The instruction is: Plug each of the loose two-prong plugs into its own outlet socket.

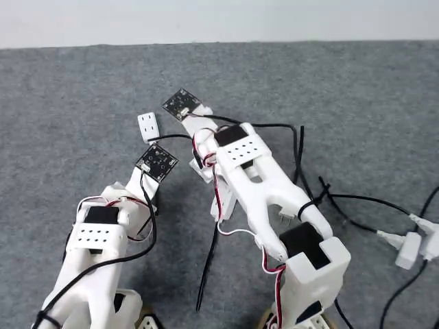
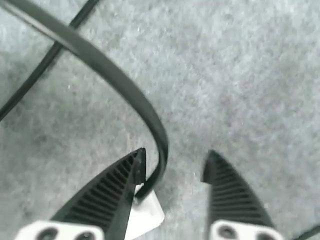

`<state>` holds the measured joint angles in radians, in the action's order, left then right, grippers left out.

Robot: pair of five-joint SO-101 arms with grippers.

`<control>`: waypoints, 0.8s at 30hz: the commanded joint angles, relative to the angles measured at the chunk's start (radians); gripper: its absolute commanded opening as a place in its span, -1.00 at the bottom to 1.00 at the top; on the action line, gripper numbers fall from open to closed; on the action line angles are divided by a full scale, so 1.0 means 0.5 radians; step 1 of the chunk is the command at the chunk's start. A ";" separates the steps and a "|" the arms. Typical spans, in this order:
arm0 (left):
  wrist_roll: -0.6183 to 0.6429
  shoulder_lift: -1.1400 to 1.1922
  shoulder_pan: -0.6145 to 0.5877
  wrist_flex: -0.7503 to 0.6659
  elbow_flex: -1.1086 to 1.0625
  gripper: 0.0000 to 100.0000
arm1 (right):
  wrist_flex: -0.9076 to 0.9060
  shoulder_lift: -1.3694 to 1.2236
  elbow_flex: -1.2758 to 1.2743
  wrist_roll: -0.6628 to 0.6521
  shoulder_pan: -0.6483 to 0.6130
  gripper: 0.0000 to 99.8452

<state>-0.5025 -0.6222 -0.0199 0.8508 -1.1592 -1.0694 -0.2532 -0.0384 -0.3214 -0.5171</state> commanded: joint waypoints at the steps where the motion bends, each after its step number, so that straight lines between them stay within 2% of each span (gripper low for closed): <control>1: -0.015 -0.040 -0.021 -0.074 0.011 -0.97 | -0.127 0.020 0.150 0.021 0.023 -0.84; 11: -0.015 -0.040 -0.021 -0.074 0.011 -0.97 | -0.032 -0.005 -0.009 0.003 0.216 -0.98; 14: -0.015 -0.040 -0.021 -0.074 0.011 -0.97 | -0.026 0.017 -0.135 -0.086 0.213 -0.98; 20: -0.015 -0.040 -0.021 -0.080 0.011 -0.97 | -0.020 0.103 -0.215 -0.086 0.173 -0.98; 22: -0.015 -0.040 -0.021 -0.080 0.011 -0.97 | -0.017 0.189 -0.190 -0.006 0.152 -0.96; 24: -0.015 -0.037 -0.021 -0.080 0.011 -0.97 | -0.038 0.275 -0.153 0.166 0.137 -0.81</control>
<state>-0.5025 -0.6222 -0.0199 0.8324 -1.1592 -1.0955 -0.2194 -0.1488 -0.3230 -0.4296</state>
